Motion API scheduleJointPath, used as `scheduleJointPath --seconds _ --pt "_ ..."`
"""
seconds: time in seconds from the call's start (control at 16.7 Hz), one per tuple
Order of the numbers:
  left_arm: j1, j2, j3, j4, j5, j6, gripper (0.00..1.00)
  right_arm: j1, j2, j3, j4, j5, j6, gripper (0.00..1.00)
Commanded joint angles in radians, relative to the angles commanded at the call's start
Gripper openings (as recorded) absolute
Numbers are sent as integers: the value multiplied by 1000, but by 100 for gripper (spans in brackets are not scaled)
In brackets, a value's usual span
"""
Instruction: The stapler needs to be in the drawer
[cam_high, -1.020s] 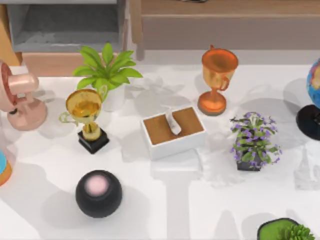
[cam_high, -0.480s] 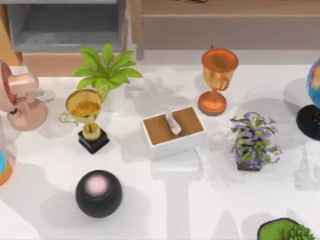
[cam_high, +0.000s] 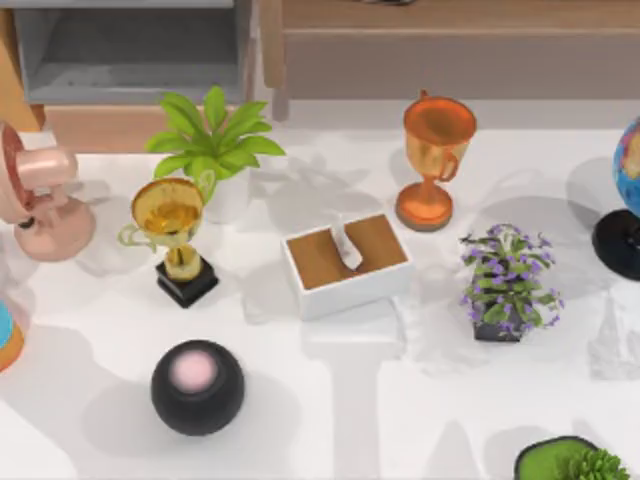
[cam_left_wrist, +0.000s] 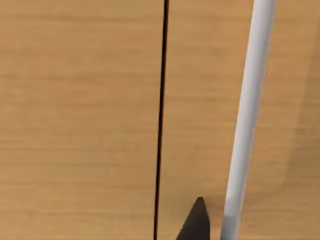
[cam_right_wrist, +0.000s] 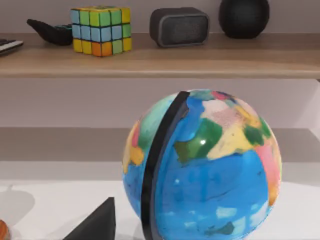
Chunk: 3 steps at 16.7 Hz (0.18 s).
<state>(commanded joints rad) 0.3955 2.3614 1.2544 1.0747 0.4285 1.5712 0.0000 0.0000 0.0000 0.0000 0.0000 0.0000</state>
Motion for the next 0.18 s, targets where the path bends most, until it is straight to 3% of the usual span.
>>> scheduleJointPath --seconds 0.18 --pt "0 0 0 0 0 0 100 0 0 0 0 0 0 100"
